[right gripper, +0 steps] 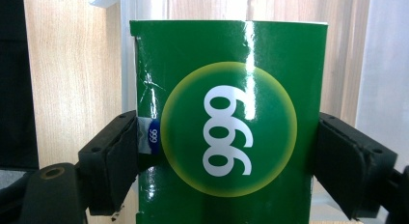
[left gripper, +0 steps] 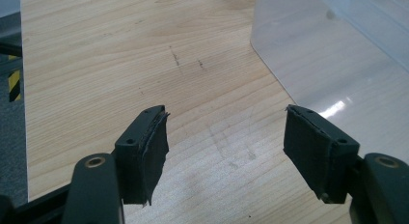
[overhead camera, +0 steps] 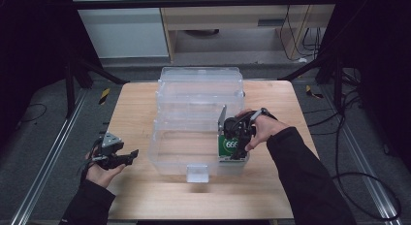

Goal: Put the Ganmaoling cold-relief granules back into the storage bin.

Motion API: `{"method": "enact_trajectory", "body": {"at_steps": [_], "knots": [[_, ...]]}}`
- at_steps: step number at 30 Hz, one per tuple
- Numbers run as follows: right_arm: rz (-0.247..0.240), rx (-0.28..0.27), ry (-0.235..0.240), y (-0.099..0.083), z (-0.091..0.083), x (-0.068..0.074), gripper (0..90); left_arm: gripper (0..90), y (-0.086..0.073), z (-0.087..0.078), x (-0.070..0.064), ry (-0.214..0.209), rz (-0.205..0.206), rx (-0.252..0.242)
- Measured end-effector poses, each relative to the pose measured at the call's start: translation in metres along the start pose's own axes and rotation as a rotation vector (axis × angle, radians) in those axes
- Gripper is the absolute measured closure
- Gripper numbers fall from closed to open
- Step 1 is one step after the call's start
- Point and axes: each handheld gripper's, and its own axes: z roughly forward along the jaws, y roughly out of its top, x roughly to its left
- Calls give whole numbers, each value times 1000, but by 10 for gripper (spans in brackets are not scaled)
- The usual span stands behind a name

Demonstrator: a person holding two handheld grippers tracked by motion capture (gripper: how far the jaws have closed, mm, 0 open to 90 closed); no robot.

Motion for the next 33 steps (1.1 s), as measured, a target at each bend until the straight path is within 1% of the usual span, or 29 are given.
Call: {"method": "enact_trajectory", "body": {"at_steps": [3, 4, 5, 7, 9, 10, 15, 21, 24, 26, 27, 33], "knots": [[0, 5, 1, 0, 1, 0, 171, 313, 0, 0, 0, -1, 1, 1], [8, 7, -2, 1, 1, 0, 171, 314, 0, 0, 0, -1, 1, 0], [7, 17, 3, 1, 1, 0, 171, 313, 0, 0, 0, 0, 0, 1], [5, 10, 2, 1, 3, 0, 171, 313, 0, 0, 0, -2, 1, 0], [16, 17, 3, 1, 4, 0, 171, 313, 0, 0, 0, -1, 0, 0], [9, 14, 1, 1, 4, 0, 170, 313, 0, 0, 0, -1, 0, -1], [16, 21, -2, 1, 8, 1, 170, 314, 0, 0, 0, 0, 0, 2], [9, 23, -5, 1, 9, 0, 170, 313, 0, 0, 0, 0, 1, 2], [12, 20, -8, 1, 9, 1, 169, 313, 0, 0, 0, 0, 1, 2], [17, 30, -9, 1, 9, 2, 169, 313, 0, 0, 0, -1, 1, 2], [25, 28, -9, 1, 10, 2, 169, 313, 0, 0, 0, 0, 1, 2], [31, 34, -17, 2, 10, 3, 166, 313, 0, 0, -1, 0, 0, 1]]}}
